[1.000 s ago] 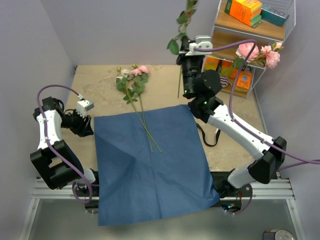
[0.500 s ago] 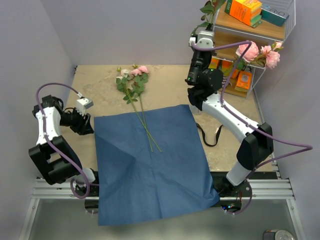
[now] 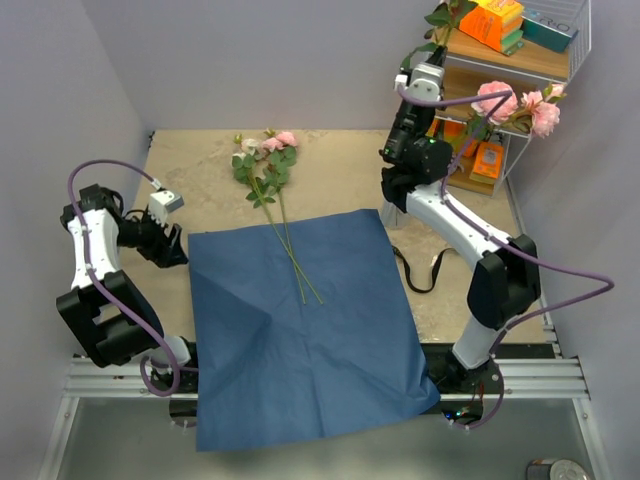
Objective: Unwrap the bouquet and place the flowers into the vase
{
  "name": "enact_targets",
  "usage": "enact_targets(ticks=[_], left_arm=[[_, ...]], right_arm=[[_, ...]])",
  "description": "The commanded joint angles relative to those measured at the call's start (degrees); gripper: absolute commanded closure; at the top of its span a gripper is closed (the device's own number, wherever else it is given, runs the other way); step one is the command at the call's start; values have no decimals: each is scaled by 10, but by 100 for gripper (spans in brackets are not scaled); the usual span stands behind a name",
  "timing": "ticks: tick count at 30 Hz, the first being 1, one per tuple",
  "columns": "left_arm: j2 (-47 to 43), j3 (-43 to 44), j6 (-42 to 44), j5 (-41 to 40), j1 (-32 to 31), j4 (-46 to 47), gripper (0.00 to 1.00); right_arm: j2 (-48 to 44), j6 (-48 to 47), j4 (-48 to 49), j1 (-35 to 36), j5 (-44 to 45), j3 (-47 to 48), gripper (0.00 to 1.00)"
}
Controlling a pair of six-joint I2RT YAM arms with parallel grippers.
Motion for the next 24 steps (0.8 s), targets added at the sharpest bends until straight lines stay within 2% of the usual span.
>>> enact_targets(ticks=[1, 7, 8, 9, 18, 24], left_arm=[[-2, 28, 6, 18, 8, -16, 19], [-4, 40, 1, 19, 10, -22, 13], [-4, 41, 2, 21, 10, -21, 3], [-4, 41, 1, 21, 11, -23, 1], [-6, 47, -1, 24, 13, -24, 1], [-5, 53, -6, 35, 14, -25, 1]], right_arm=[[27, -2, 53, -2, 0, 1, 100], [56, -23, 79, -1, 8, -4, 100], [60, -24, 84, -2, 9, -7, 100], [61, -24, 84, -1, 12, -11, 100], [46, -29, 77, 8, 71, -41, 100], [8, -38, 109, 37, 131, -121, 79]])
